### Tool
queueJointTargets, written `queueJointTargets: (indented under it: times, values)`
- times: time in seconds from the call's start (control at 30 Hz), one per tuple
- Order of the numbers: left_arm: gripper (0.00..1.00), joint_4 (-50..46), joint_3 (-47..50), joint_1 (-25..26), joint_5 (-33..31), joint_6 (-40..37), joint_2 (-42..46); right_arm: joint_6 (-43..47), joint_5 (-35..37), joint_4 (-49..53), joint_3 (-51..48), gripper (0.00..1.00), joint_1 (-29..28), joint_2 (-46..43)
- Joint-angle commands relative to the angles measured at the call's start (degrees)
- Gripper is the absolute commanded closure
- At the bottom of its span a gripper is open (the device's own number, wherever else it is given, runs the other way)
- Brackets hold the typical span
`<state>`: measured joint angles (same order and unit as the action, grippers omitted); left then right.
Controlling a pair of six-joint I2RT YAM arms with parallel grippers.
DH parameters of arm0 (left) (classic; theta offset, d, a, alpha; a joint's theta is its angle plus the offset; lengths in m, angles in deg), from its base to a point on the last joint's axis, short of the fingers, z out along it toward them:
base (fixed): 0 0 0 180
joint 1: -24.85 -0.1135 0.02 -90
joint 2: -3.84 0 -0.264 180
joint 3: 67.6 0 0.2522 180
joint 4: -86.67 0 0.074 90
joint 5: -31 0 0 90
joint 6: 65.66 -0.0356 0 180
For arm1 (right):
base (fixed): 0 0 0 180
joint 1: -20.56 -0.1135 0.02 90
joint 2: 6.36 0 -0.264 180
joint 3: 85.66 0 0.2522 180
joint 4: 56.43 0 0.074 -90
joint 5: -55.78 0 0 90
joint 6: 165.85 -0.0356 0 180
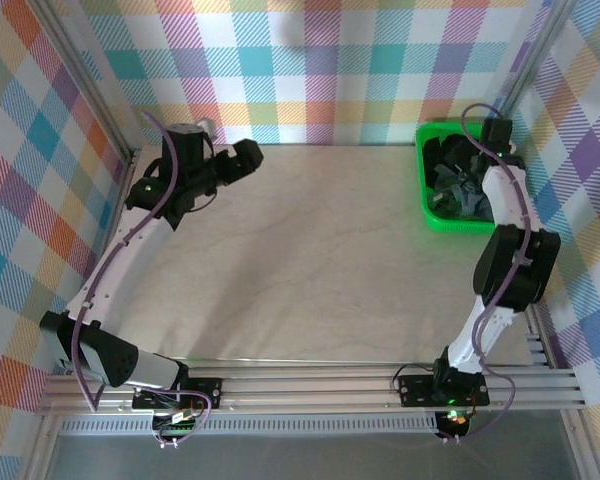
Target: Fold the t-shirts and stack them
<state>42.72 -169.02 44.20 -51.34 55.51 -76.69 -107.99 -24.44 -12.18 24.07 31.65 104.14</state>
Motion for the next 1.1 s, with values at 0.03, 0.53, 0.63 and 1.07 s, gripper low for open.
queueJointTargets:
  times: [0.03, 0.53, 0.63, 1.07]
  values:
    - [0.05, -3.0, 1.8, 1.4, 3.5, 1.9, 4.7, -1.0, -4.1, 2.9, 5.5, 0.13, 1.2, 4.8]
    - [0.11, -4.8, 3.4, 1.5, -0.2, 2.3, 4.5, -1.7, 3.8, -12.8, -2.8, 1.00, -8.3, -20.2]
    - [0.10, -5.9, 2.8, 1.5, -2.7, 2.5, 3.4, 0.1, -0.4, -17.4, 1.5, 1.00, -9.5, -23.5]
    - [0.09, -16.1, -3.6, 1.4, -19.6, 3.5, 1.7, 6.1, -8.7, -16.2, 19.7, 1.00, -28.0, -26.0]
